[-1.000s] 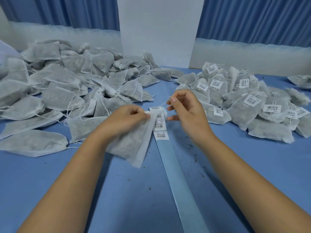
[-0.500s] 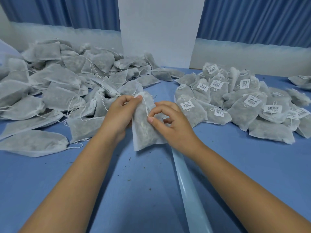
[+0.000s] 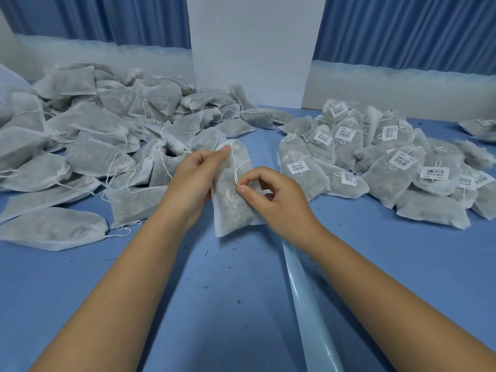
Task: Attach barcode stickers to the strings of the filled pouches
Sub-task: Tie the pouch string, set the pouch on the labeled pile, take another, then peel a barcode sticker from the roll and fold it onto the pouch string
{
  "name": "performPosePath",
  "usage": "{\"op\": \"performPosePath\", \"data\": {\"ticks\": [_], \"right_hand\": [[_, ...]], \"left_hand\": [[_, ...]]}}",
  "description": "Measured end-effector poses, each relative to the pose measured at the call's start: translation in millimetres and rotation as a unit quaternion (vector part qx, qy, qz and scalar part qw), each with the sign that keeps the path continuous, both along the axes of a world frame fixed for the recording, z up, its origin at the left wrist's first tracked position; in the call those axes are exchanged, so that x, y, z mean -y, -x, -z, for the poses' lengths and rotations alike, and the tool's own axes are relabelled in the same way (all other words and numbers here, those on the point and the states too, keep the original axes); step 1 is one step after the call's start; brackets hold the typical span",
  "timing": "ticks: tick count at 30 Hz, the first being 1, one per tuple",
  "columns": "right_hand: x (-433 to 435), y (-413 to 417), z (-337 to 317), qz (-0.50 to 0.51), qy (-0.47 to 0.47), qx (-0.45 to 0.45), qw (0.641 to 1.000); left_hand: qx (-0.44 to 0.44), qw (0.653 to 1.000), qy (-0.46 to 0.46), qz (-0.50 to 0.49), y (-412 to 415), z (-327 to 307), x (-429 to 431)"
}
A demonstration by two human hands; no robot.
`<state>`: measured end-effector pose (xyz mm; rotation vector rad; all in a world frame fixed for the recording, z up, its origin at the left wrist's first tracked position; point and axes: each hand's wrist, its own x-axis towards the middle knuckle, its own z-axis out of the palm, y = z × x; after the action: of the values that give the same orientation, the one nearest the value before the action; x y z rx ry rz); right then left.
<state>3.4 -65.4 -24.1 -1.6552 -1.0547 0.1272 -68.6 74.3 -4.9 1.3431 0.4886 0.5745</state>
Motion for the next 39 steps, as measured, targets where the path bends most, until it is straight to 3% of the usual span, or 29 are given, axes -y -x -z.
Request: {"op": "performPosePath", "data": {"ticks": [5,14,21,31,39], "right_hand": [[0.1,-1.7,-0.1,0.005,-0.027,-0.027,0.999],[1.2,-4.0,2.4,0.023,0.005,0.004,1.000],[3.7,-1.6,1.5,0.042,0.048,0.112,0.992],[7.8,5.2,-2.2,0.079,0.081,0.297,0.948],[7.3,2.8,1.5,0.063,0.109,0.264,0.956]], "left_hand": [[-0.083,0.993,-0.044,0.075,1.2,5.5,-5.7],[-0.039,0.985,0.068,0.151,1.1,4.8,-18.4],[-0.056,0.988,0.116,0.088,0.1,2.4,-15.6],[-0.045,0.975,0.177,0.129,4.8,0.6,-19.0],[-0.025,0.995,0.089,0.043,-2.8,4.8,-12.6]]}}
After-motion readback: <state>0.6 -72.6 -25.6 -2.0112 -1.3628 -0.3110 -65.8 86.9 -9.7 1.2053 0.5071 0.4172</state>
